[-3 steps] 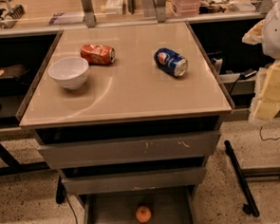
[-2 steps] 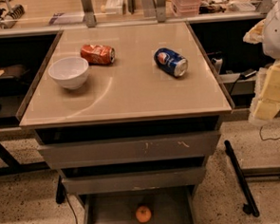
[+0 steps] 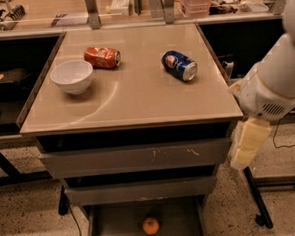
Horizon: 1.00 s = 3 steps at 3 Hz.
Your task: Pick orange from bottom drawer and place on counter
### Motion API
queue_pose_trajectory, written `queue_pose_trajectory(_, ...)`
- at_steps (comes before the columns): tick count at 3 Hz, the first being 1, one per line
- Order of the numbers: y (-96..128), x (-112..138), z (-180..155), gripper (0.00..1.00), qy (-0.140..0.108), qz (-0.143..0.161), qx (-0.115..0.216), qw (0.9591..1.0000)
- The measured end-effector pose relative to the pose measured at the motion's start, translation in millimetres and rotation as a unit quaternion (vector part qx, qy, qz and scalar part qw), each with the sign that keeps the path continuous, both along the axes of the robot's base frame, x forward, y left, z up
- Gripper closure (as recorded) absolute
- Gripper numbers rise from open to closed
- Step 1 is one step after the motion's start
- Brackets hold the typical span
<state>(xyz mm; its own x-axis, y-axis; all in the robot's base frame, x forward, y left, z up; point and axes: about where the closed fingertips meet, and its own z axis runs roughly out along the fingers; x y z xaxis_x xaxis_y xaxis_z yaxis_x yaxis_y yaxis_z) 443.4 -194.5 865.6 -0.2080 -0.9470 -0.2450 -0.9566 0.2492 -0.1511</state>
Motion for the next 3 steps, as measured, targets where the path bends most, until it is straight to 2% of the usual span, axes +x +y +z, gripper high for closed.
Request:
queue_pose_trajectory(1,13.6,-1.9,-76.5,0.0,0.013,0.016,0.033,0.9992)
queue_pose_trajectory(2,19.4,-10.9,-128.2,0.0,-0.008,0.029,0.06,0.9978)
queue_pose_trajectory(3,2.9,-34.7,-157.3,0.0,-0.053,0.033,0.068,0.9958)
